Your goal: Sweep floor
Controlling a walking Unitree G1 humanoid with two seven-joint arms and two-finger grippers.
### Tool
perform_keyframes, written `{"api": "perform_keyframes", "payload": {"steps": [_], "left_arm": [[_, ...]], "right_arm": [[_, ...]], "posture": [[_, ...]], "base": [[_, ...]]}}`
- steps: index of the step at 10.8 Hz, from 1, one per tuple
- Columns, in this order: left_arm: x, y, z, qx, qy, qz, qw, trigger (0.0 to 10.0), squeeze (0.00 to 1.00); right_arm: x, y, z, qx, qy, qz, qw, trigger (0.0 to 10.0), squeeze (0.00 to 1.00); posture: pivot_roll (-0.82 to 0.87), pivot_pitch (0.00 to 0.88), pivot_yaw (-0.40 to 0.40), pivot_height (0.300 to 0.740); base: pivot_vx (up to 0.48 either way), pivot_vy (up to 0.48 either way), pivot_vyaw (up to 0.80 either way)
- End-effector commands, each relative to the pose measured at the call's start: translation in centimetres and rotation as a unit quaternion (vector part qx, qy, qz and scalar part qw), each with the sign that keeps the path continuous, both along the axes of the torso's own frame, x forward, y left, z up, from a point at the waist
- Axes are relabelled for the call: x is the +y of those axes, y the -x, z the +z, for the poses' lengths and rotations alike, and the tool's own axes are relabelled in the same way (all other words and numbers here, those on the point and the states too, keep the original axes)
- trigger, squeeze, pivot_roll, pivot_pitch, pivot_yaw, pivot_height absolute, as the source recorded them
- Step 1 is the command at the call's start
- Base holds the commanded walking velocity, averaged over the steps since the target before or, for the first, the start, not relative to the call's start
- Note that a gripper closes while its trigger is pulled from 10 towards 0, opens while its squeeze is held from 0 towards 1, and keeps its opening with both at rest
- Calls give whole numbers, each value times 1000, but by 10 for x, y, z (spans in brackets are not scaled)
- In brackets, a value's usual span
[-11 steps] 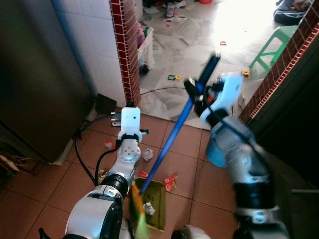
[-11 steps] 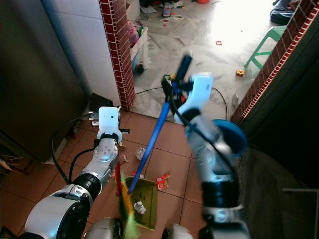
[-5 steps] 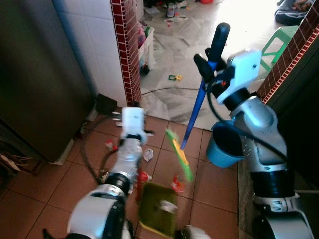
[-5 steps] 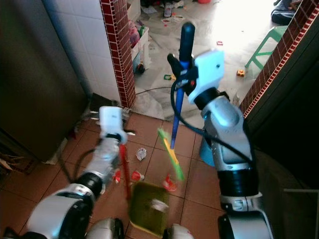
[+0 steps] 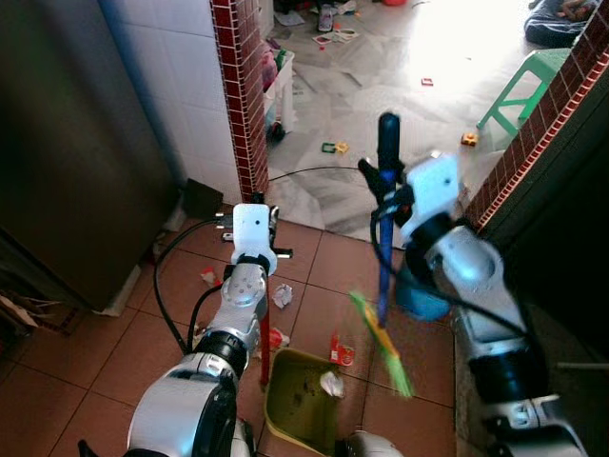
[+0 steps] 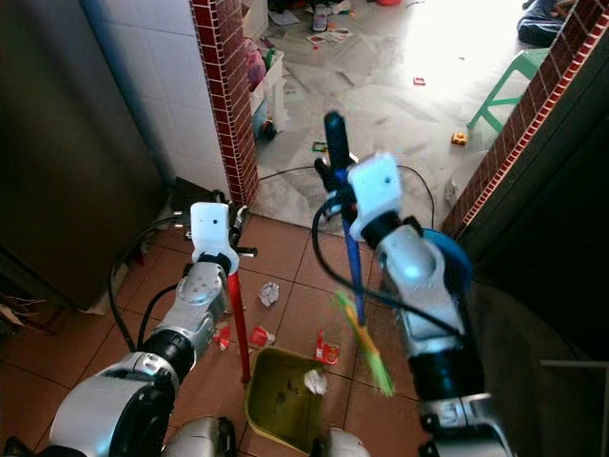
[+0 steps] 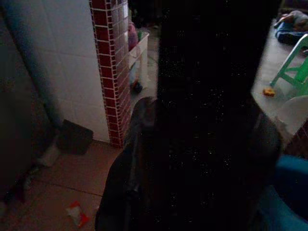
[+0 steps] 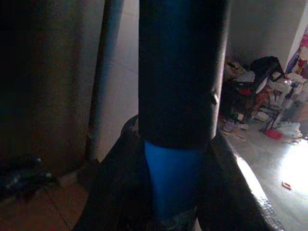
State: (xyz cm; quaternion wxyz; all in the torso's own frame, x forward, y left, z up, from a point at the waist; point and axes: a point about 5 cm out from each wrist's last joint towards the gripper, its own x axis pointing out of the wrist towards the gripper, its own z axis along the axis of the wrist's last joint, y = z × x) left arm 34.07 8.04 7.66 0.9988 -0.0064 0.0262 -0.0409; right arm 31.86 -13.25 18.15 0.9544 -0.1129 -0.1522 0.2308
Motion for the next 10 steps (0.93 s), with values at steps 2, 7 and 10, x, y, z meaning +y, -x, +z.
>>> {"api": "perform_keyframes", "payload": {"steps": [2, 7, 10], "left_arm": [[16, -4, 9, -31, -21, 66, 997, 10000, 0], [37, -7, 13, -44, -79, 170, 981, 10000, 0], [37, -2, 3, -21, -62, 197, 978, 10000, 0]], "right_arm": [[10, 5, 3, -36, -2, 14, 999, 10000, 0], [34, 15, -26, -13, 26, 46, 999, 10000, 0], [44, 20, -42, 74, -27, 65, 995, 10000, 0]], "posture": [[-96, 74, 15, 740], [-102, 88, 19, 740], [-117, 95, 18, 740]], "base": [[0, 0, 0], [0, 0, 0], [0, 0, 0]]}}
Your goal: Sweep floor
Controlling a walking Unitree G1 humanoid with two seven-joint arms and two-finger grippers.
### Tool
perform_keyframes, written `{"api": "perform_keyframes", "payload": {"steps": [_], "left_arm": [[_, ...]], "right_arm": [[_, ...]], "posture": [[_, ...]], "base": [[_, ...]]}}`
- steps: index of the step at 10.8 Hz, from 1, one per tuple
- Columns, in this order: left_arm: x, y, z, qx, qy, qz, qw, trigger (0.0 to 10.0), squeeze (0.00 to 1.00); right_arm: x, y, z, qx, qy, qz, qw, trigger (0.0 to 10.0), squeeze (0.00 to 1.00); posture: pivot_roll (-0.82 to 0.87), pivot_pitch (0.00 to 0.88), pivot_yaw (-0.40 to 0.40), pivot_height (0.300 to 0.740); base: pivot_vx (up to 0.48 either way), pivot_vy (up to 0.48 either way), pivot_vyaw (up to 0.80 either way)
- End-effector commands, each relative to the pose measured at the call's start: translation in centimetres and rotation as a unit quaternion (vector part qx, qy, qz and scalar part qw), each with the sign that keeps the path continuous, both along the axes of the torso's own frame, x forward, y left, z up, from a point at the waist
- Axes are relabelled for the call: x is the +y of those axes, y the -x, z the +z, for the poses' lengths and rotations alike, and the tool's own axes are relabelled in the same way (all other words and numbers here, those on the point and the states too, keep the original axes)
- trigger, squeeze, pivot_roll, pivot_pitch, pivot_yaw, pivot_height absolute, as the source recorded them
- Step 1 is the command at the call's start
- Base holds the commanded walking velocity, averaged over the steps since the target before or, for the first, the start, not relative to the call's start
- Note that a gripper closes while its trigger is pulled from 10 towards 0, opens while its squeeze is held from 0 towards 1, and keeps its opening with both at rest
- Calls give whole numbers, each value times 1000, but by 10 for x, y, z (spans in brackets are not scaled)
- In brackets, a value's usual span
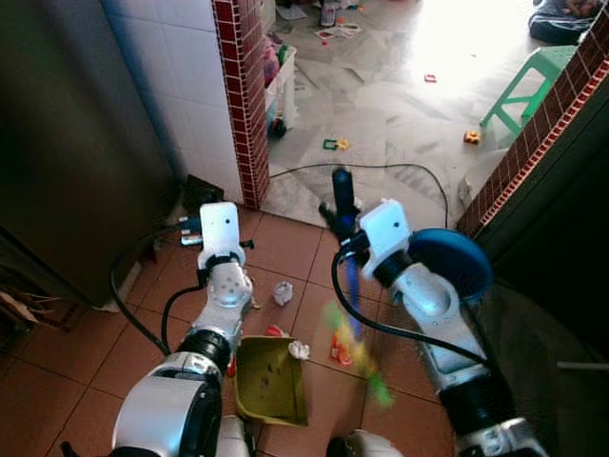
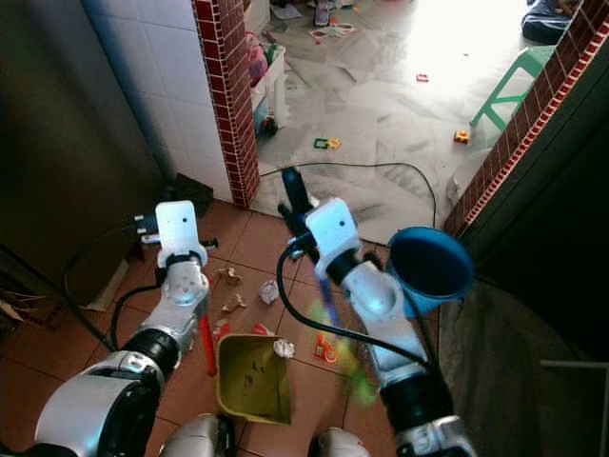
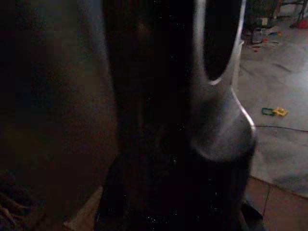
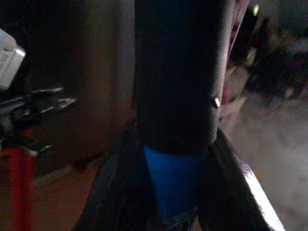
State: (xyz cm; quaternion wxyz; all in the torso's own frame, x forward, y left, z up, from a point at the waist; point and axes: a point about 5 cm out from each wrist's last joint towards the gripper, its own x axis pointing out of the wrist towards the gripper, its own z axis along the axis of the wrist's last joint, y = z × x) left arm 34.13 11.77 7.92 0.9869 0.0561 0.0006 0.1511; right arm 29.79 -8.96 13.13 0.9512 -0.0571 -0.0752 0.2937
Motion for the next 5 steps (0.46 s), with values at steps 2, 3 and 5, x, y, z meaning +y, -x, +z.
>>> {"api": "perform_keyframes", "payload": {"steps": [2, 3, 5], "left_arm": [[-6, 0, -1, 5, 8, -10, 1000, 10000, 0], [-11, 0, -1, 7, 15, -26, 1000, 10000, 0], [-18, 0, -3, 14, 26, -50, 998, 10000, 0]], "right_arm": [[2, 0, 16, 42, -103, -4, 994, 10000, 0], [1, -2, 26, 58, -160, -15, 985, 10000, 0], [-3, -7, 60, 45, -226, -22, 973, 10000, 0]], "posture": [[-136, 94, 21, 740], [-140, 95, 21, 740], [-148, 95, 21, 740]], "base": [[0, 0, 0], [0, 0, 0], [0, 0, 0]]}}
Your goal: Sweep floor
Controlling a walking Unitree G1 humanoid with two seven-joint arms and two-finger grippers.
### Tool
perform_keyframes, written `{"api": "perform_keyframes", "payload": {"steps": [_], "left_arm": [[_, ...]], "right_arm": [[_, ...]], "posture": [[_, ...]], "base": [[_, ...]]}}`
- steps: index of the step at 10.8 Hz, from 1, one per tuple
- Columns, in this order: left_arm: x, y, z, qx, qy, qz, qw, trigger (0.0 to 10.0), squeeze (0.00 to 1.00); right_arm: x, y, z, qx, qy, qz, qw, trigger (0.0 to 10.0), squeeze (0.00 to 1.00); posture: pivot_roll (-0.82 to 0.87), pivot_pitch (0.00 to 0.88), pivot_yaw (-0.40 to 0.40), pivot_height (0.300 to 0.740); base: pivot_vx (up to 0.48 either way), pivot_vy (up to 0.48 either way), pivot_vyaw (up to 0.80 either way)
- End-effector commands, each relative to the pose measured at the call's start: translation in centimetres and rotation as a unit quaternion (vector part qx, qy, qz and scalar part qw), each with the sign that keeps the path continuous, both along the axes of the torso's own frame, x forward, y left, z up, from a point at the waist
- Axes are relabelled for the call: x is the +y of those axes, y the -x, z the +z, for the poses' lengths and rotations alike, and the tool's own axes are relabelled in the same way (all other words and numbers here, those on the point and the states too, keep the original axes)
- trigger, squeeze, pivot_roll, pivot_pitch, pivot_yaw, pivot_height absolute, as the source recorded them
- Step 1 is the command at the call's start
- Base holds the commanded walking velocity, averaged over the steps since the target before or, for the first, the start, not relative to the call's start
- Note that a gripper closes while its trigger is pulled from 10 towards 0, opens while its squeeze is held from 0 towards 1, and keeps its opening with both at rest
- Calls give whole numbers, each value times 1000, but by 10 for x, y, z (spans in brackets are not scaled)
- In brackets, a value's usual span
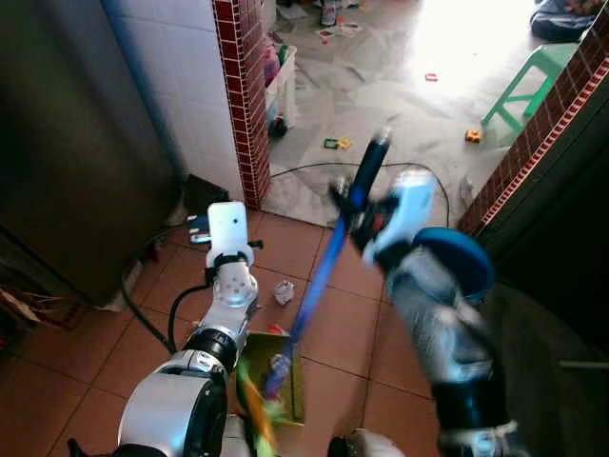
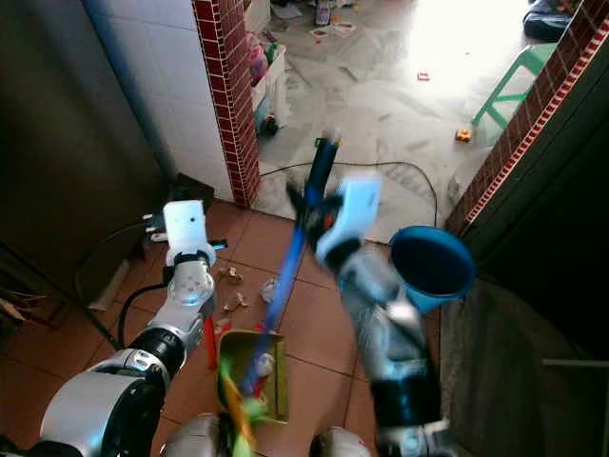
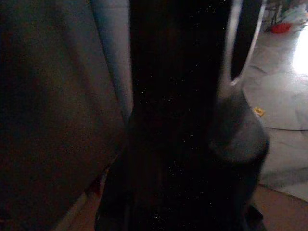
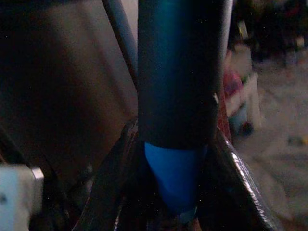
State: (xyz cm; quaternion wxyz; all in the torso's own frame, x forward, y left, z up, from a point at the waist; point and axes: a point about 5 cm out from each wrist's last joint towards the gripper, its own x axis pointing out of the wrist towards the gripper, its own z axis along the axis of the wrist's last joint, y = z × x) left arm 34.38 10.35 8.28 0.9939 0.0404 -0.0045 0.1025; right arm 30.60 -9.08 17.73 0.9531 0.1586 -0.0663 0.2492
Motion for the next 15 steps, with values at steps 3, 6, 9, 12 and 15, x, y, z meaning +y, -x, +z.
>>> {"api": "perform_keyframes", "payload": {"steps": [3, 6, 9, 12, 15], "left_arm": [[-17, 1, -9, 42, 61, -83, 994, 10000, 0], [-18, 2, -11, 50, 60, -102, 992, 10000, 0], [-14, 1, -13, 56, 50, -104, 992, 10000, 0], [-6, -1, -5, 27, 19, -90, 995, 10000, 0], [-4, -6, 11, -19, -8, -116, 993, 10000, 0]], "right_arm": [[-12, -3, 62, -173, 104, -22, 979, 10000, 0], [-35, -12, 92, -234, 149, -90, 956, 10000, 0], [-46, -15, 77, -234, 213, -124, 940, 10000, 0], [-47, -8, 56, -249, 291, -114, 917, 10000, 0], [-65, -7, 16, -181, 360, -161, 901, 10000, 0]], "posture": [[-153, 89, 20, 740], [-148, 76, 23, 740], [-144, 77, -6, 740], [-128, 75, 11, 740], [-121, 80, 34, 740]], "base": [[0, 0, 0], [0, 0, 0], [0, 0, 0], [0, 0, 0], [0, 0, 0]]}}
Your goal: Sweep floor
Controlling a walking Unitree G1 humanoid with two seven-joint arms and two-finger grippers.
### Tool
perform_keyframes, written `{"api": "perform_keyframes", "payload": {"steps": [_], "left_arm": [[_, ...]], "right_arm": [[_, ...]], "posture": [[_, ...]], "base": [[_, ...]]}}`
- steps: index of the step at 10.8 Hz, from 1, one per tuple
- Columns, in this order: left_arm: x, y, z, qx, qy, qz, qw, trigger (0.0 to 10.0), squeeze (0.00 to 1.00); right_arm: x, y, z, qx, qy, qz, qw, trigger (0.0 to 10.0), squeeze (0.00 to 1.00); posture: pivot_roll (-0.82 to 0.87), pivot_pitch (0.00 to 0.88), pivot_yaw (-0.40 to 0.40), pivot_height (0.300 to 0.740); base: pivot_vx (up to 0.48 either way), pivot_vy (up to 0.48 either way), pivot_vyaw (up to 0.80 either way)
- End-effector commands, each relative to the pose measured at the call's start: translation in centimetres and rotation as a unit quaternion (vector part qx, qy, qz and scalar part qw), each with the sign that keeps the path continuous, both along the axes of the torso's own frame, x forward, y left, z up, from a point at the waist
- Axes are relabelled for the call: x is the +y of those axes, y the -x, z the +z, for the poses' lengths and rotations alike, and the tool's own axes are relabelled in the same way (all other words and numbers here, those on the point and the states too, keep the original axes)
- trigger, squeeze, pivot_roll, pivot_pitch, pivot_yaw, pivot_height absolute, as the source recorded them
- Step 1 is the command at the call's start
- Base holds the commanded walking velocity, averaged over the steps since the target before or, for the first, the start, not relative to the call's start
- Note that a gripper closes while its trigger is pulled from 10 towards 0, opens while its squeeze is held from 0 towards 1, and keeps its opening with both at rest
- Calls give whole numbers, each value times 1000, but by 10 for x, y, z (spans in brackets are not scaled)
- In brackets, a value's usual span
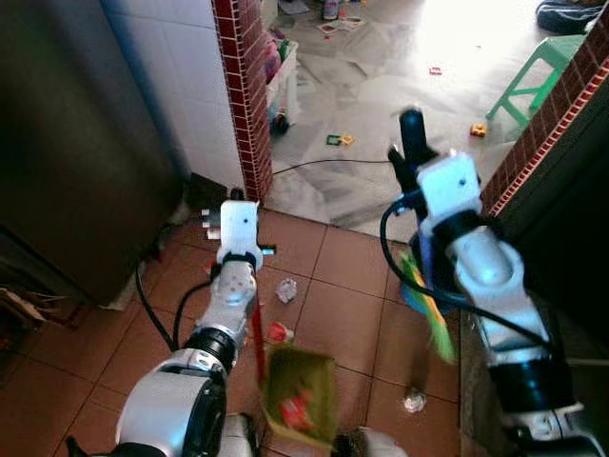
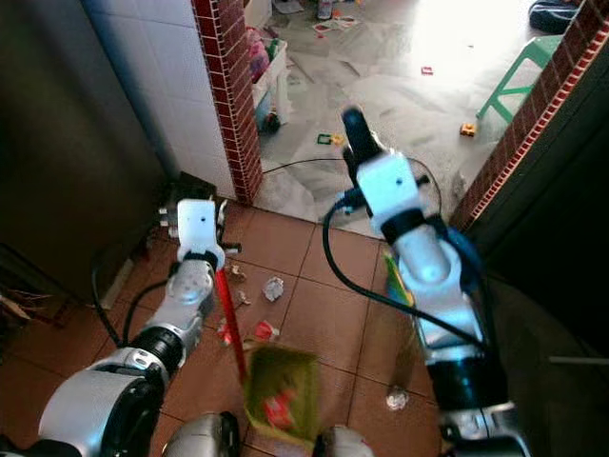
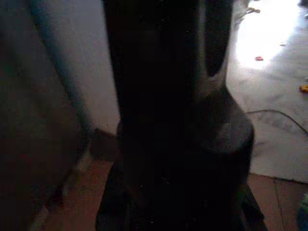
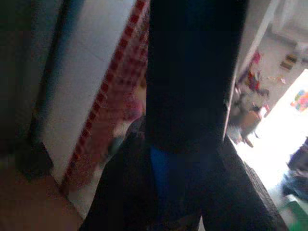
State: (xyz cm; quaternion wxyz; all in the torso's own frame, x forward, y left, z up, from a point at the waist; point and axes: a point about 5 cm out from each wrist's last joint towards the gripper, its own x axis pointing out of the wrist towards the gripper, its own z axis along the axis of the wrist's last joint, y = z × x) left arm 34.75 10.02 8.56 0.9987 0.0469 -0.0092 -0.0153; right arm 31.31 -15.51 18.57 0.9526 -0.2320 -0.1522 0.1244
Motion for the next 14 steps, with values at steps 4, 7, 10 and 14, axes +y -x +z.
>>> {"api": "perform_keyframes", "payload": {"steps": [4, 7, 10, 14], "left_arm": [[7, -2, 13, -54, -31, -10, 998, 10000, 0], [2, 0, 8, -42, -23, -14, 999, 10000, 0], [-3, 1, 7, -33, -12, -21, 999, 10000, 0], [-10, 2, -1, 3, -1, -34, 999, 10000, 0]], "right_arm": [[-7, -3, -28, 56, 51, -63, 995, 10000, 0], [-13, -8, -46, 125, -6, -116, 985, 10000, 0], [-10, -14, -55, 178, -89, -143, 970, 10000, 0], [5, -20, -44, 181, -183, -116, 959, 10000, 0]], "posture": [[-107, 93, 21, 740], [-110, 96, 12, 740], [-108, 92, 9, 740], [-115, 84, 5, 740]], "base": [[0, 0, 0], [0, 0, 0], [0, 0, 0], [0, 0, 0]]}}
